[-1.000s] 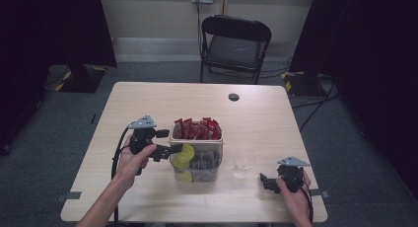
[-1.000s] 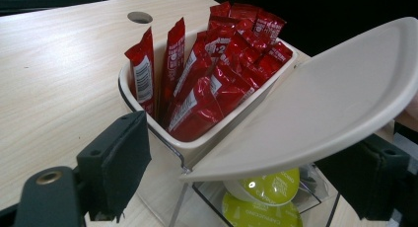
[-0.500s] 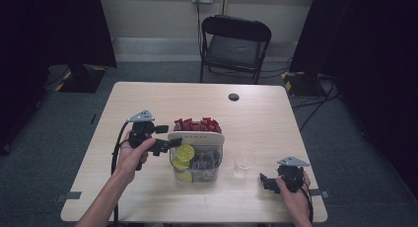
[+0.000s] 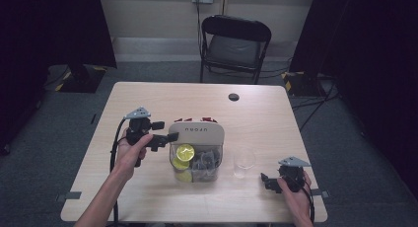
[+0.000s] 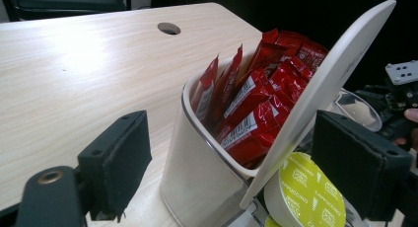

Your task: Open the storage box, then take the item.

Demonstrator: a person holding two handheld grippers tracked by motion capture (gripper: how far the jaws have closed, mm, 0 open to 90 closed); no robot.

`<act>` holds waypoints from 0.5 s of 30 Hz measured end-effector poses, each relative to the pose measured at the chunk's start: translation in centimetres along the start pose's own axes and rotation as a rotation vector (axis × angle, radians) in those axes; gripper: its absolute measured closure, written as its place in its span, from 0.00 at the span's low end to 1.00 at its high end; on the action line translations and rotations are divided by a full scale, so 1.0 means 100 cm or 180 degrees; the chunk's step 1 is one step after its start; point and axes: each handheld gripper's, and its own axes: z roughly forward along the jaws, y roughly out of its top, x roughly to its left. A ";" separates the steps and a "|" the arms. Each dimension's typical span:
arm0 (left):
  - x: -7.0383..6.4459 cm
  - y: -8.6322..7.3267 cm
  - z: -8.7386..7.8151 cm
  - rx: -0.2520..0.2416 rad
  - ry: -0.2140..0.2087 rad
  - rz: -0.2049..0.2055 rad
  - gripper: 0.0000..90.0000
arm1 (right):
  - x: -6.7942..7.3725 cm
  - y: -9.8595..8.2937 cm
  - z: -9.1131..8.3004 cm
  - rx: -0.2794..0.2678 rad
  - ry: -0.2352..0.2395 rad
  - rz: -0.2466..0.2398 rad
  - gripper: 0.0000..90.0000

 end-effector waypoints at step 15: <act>0.001 0.000 -0.001 0.0005 0.0012 0.0046 0.16 | 0.005 0.011 -0.017 -0.0192 0.0167 0.0006 0.19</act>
